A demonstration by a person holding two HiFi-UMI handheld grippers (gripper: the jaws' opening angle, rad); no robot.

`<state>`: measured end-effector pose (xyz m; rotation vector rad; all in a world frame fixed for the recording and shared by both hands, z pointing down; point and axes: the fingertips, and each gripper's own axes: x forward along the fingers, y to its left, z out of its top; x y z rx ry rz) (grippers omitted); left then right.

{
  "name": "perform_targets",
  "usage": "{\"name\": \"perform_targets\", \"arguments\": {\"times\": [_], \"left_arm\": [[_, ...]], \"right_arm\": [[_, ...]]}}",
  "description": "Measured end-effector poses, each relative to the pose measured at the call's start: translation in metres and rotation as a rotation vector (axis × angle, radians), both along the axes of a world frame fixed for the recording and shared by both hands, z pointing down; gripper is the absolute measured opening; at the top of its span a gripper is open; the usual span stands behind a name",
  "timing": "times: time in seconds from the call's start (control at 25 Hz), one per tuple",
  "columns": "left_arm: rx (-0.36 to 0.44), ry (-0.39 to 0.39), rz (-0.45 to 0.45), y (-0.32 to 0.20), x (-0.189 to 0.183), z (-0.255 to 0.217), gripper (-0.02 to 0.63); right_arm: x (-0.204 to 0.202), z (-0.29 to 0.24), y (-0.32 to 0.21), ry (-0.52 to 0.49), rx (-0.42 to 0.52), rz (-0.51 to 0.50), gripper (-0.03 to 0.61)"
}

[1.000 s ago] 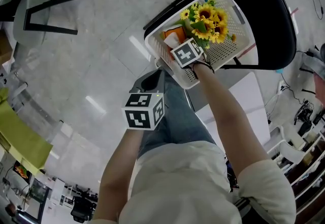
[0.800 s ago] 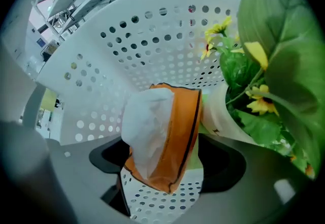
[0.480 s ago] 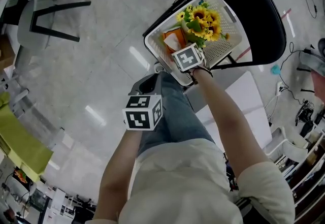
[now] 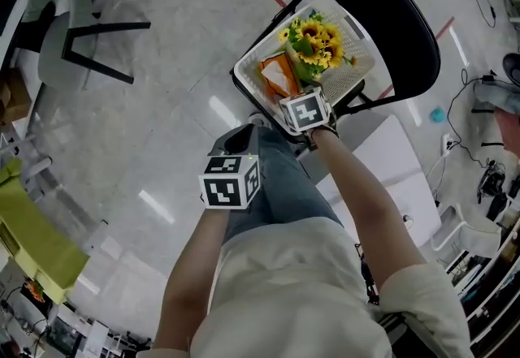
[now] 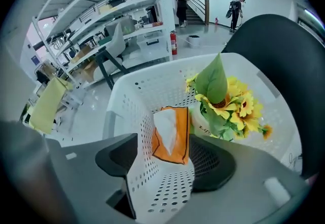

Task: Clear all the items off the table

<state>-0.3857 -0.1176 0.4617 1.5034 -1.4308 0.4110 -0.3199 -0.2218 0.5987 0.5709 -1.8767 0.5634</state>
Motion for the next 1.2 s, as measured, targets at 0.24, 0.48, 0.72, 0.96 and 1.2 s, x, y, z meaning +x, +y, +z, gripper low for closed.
{"name": "perform_targets", "arguments": {"times": [0.24, 0.48, 0.72, 0.96, 1.2], "left_arm": [[0.022, -0.006, 0.003, 0.009, -0.002, -0.013, 0.008], [0.047, -0.009, 0.003, 0.018, 0.0, -0.027, 0.008], [0.074, -0.021, 0.016, 0.028, 0.003, -0.042, 0.008], [0.094, -0.021, 0.038, 0.038, 0.009, -0.049, 0.008], [0.107, -0.039, 0.058, 0.047, 0.017, -0.056, 0.008]], "right_arm": [[0.008, -0.038, 0.004, -0.06, 0.05, 0.105, 0.213], [0.016, -0.078, 0.011, -0.129, 0.102, 0.206, 0.11], [0.024, -0.117, 0.026, -0.169, 0.149, 0.25, 0.0], [0.03, -0.148, 0.047, -0.22, 0.164, 0.279, -0.002], [0.032, -0.174, 0.067, -0.29, 0.173, 0.289, -0.002]]}}
